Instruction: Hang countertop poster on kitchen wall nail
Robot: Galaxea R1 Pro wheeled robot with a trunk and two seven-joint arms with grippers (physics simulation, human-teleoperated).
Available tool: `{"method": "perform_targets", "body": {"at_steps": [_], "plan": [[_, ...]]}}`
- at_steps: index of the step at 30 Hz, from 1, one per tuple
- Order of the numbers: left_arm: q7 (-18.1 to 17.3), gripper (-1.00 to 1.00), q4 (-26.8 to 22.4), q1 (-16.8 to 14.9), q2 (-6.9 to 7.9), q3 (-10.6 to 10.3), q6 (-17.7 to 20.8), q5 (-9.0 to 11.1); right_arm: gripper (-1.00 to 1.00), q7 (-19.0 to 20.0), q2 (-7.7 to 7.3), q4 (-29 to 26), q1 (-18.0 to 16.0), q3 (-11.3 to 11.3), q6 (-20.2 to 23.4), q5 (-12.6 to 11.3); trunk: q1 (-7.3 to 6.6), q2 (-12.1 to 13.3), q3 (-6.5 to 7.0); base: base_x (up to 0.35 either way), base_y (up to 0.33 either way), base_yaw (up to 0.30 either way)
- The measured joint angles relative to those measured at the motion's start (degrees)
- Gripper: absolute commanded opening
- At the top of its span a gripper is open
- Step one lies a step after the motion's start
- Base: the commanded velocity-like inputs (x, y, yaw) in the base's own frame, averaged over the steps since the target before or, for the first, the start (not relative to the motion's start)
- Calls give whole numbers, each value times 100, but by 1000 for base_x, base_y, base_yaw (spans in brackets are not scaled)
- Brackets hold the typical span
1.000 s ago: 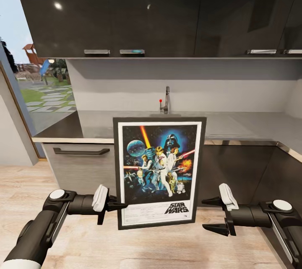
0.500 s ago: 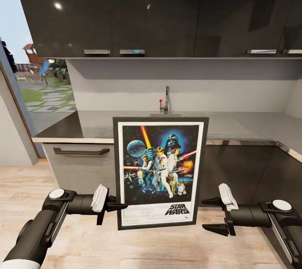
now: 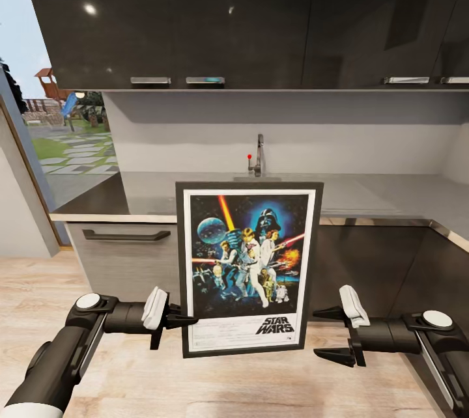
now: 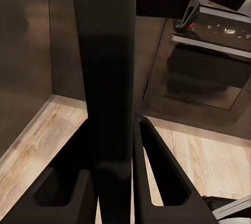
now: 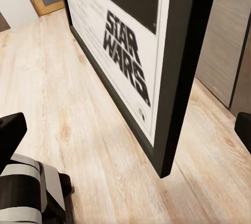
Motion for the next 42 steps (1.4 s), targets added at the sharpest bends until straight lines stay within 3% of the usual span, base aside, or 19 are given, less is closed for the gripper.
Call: {"method": "perform_targets", "body": {"at_steps": [42], "plan": [[-1, -100, -9, 0, 8, -8, 0, 16, 100, -4, 0, 7, -86, 17, -3, -18, 0, 0, 0, 0, 0, 0]]}}
